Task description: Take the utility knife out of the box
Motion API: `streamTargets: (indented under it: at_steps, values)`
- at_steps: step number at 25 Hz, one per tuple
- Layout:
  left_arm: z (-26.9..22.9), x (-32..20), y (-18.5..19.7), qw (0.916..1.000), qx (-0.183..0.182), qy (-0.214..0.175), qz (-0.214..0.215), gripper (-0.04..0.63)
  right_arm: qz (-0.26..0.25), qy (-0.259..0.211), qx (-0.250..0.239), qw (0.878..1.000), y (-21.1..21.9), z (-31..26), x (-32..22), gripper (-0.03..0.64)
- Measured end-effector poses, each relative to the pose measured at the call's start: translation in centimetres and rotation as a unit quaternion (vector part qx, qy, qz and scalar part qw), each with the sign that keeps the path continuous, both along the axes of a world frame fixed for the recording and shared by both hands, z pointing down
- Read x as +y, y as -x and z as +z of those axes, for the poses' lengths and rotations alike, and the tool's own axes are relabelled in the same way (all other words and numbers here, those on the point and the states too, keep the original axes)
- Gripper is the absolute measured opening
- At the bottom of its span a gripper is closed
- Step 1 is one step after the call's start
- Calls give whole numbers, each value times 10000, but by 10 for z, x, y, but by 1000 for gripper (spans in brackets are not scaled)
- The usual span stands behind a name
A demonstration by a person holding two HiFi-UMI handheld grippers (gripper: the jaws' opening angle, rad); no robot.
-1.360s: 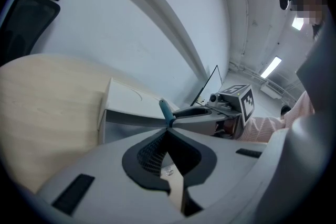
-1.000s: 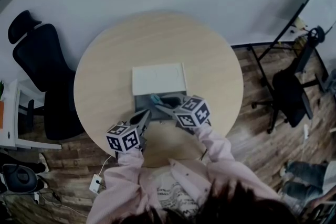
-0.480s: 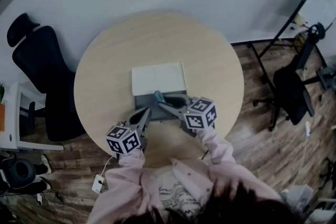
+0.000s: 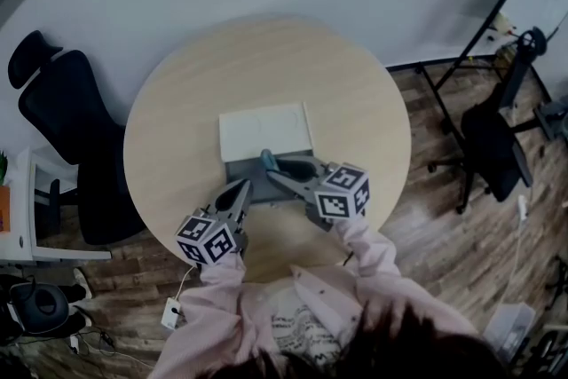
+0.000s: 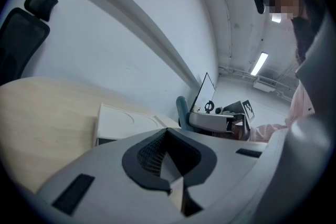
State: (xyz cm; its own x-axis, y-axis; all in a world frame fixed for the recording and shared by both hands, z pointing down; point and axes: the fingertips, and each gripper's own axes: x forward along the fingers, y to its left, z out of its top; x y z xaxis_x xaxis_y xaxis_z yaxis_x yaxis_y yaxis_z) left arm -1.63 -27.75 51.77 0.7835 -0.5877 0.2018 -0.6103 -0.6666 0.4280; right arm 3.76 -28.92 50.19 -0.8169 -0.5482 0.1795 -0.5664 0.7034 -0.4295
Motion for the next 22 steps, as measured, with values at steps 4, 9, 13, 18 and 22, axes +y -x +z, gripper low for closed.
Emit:
streamTargets:
  at_steps: [4, 9, 13, 18, 22]
  values:
    - [-6, -1, 3, 9999, 15, -107, -1, 9, 68, -104, -82, 9999, -1, -8, 0, 129]
    - [-12, -1, 0, 9998, -3, -215, 13, 9, 130, -178, -230, 9995, -5, -18, 1, 129]
    - [-16, -3, -1, 9996, 2, -280, 31, 9, 196, -256, -310, 9990, -5, -25, -1, 129]
    - [-24, -3, -1, 9988, 15, -485, 36, 9, 68, -410, -488, 9979, -4, -38, 5, 129]
    - [-27, -4, 0, 9983, 44, -573, 56, 9, 70, -444, -507, 9977, -4, -38, 6, 128]
